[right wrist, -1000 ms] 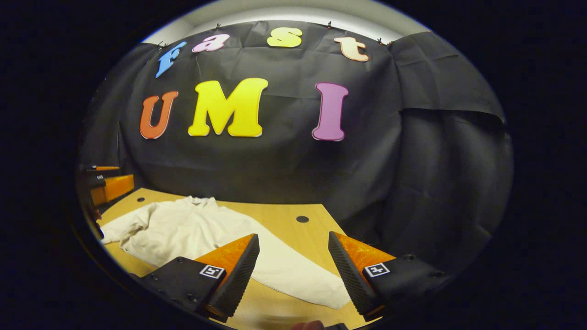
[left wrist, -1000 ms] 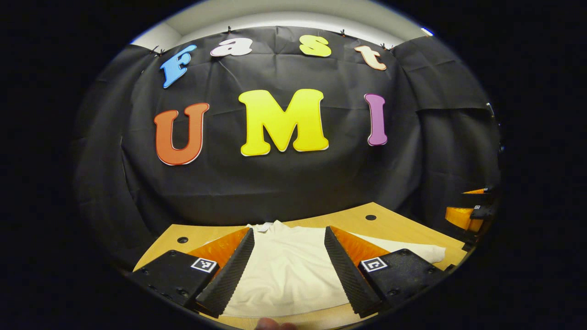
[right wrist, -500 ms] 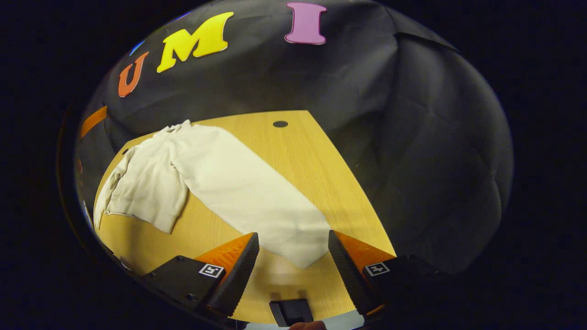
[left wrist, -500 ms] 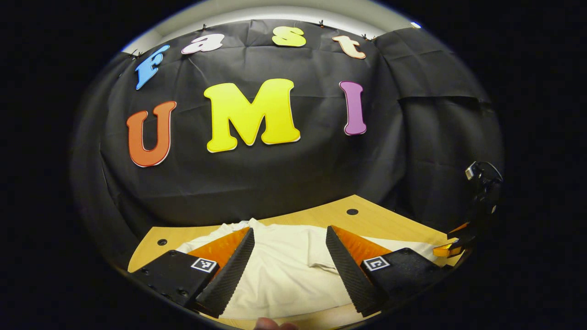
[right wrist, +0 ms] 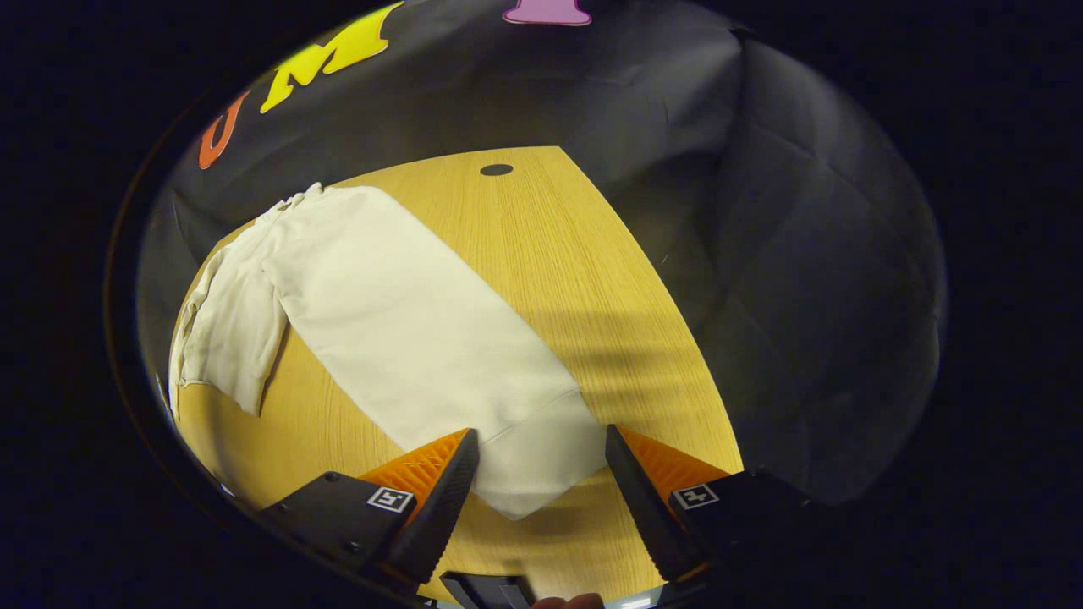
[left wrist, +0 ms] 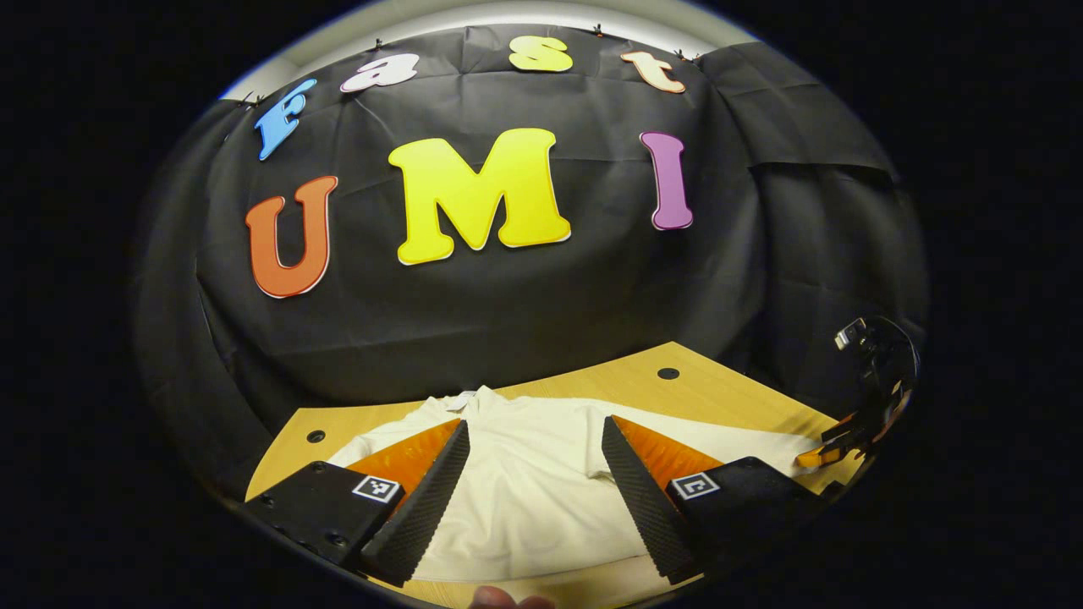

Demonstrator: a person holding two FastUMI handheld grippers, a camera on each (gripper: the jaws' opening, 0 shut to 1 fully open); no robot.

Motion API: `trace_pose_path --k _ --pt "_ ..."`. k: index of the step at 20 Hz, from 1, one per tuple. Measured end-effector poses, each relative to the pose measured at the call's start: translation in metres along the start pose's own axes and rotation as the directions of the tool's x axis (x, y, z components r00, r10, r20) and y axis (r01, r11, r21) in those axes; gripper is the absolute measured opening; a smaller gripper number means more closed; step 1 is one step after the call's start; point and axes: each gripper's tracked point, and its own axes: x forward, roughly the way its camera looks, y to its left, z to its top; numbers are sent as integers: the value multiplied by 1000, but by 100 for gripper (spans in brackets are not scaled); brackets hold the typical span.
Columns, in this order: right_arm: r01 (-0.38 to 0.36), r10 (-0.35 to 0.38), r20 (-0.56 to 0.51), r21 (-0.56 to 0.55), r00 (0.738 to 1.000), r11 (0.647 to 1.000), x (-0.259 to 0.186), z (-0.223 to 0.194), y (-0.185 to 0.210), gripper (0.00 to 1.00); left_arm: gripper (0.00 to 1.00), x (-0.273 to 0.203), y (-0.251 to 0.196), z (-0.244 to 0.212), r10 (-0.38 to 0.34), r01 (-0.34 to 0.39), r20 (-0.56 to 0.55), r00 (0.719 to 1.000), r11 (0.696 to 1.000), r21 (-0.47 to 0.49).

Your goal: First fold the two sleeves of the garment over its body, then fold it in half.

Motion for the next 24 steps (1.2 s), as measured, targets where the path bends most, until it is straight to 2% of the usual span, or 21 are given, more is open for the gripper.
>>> trace_pose_path --k 4,5,6,8,10,11,13,16,20,24 --pt "-20 20 -1 -42 1000 999 -1 -2 0 96 100 -3 5 -5 7 -7 -10 1000 1000 -9" --pt "-25 25 -2 -39 1000 999 0 -2 3 94 100 -4 7 -6 10 -10 -14 1000 1000 -11" --pt "-23 23 3 -31 1000 999 2 -1 5 87 100 -4 10 -6 14 -14 -16 1000 1000 -13" --pt "-21 21 18 -13 1000 1000 5 4 7 70 100 -7 14 -7 21 -21 -14 1000 1000 -14" --pt "-20 20 3 -10 1000 1000 5 3 7 44 100 -10 19 -6 28 -28 -10 1000 1000 -8" --pt "-39 39 2 -6 999 999 5 8 12 44 100 -11 21 -6 31 -31 -7 999 999 -6" --pt "-18 19 -25 23 1000 1000 6 8 10 10 100 -15 27 -7 39 -39 -4 999 999 -5" --pt "13 -12 -20 35 1000 999 4 12 9 1 100 -18 33 -3 36 -36 20 999 999 -30" --pt "15 -17 40 57 999 998 -19 31 17 1 100 -21 41 -2 46 -45 37 998 998 -37" --pt "6 -14 126 64 992 998 -60 70 28 1 100 -25 56 -12 71 -69 22 997 995 -70"
